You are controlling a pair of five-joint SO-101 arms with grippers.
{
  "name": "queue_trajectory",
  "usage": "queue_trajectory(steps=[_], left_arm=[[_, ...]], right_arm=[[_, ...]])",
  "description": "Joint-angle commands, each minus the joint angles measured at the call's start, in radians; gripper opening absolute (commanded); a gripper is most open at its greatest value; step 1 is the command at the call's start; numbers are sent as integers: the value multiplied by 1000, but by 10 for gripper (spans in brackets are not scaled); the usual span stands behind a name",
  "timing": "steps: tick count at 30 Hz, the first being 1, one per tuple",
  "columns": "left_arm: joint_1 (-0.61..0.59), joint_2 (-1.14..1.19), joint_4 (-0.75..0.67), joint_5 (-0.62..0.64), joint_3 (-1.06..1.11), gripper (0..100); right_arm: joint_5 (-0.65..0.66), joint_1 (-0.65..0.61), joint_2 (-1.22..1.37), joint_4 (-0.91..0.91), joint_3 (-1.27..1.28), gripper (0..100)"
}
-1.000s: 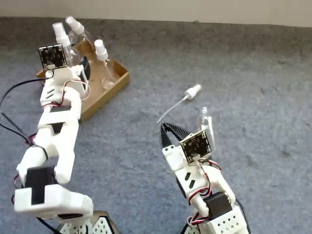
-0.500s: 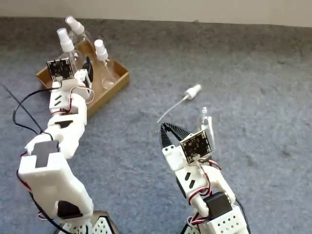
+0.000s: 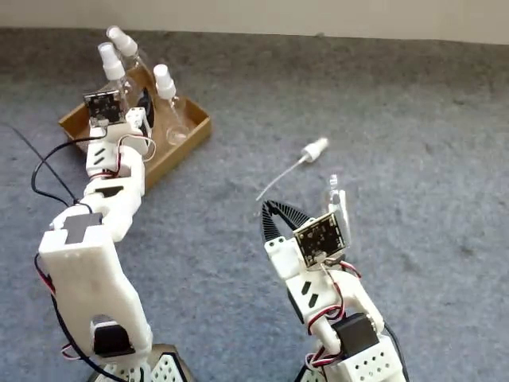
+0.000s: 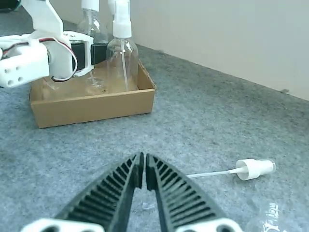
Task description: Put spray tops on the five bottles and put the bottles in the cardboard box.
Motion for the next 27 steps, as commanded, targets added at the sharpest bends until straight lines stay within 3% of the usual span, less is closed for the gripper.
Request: queue_trajectory(steps=[1,27], left_arm=[[4,21,-31,-124,-87,102],[5,42,-25,-127,-81,103]], right_arm=[[5,-5,-5,5,99,5],[5,-5,-5,7,99,5]])
